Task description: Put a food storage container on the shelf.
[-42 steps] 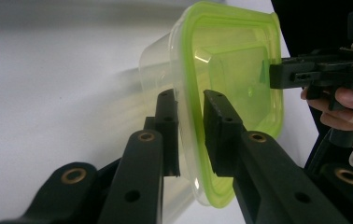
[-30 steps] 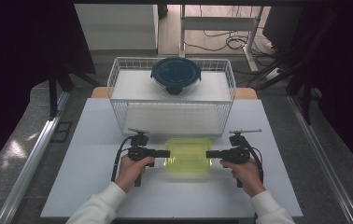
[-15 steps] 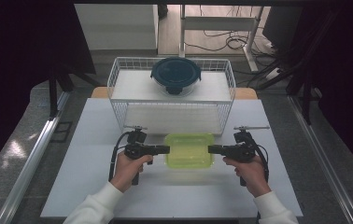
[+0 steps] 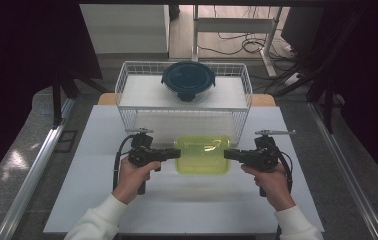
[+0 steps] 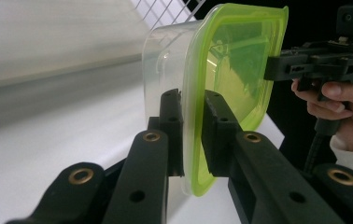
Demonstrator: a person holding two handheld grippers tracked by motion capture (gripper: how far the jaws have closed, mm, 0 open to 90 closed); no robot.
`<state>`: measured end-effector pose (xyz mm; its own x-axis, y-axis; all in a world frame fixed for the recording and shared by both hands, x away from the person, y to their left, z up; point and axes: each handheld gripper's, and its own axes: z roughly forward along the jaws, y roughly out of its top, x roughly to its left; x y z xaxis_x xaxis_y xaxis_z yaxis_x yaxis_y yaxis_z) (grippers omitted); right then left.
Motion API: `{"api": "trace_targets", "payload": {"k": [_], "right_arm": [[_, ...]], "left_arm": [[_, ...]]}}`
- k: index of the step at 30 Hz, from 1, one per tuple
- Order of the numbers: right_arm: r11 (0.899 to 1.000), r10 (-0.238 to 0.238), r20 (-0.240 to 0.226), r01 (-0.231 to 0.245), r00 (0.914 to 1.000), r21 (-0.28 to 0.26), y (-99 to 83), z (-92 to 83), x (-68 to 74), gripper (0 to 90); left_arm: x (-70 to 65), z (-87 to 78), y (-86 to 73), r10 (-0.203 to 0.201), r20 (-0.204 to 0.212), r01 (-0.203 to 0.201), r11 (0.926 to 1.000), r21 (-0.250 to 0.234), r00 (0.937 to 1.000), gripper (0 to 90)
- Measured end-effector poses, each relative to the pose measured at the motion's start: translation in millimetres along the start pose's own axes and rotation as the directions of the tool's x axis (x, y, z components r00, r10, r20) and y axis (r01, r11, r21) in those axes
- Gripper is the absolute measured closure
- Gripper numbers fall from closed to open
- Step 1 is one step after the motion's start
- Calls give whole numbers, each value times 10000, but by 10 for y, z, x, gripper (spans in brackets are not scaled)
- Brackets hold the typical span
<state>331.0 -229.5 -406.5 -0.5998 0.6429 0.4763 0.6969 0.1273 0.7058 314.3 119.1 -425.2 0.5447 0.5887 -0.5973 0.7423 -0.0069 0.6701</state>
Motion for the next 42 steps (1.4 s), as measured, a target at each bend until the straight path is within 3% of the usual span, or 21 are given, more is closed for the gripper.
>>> {"api": "trace_targets", "payload": {"k": [15,26,42], "right_arm": [[9965,-715,-26,713,9974,-436,353,-80,238,781],[9895,-1198,210,1211,9926,-783,565,-188,397,785],[9839,-1376,33,1371,9905,-1146,925,-255,558,786]], "left_arm": [[-119,-267,284,430,-170,-437,9982,-413,9989,802],[-268,-422,520,893,-272,-909,9936,-664,9956,801],[-378,-634,858,1257,-489,-1299,9869,-955,9909,801]]}}
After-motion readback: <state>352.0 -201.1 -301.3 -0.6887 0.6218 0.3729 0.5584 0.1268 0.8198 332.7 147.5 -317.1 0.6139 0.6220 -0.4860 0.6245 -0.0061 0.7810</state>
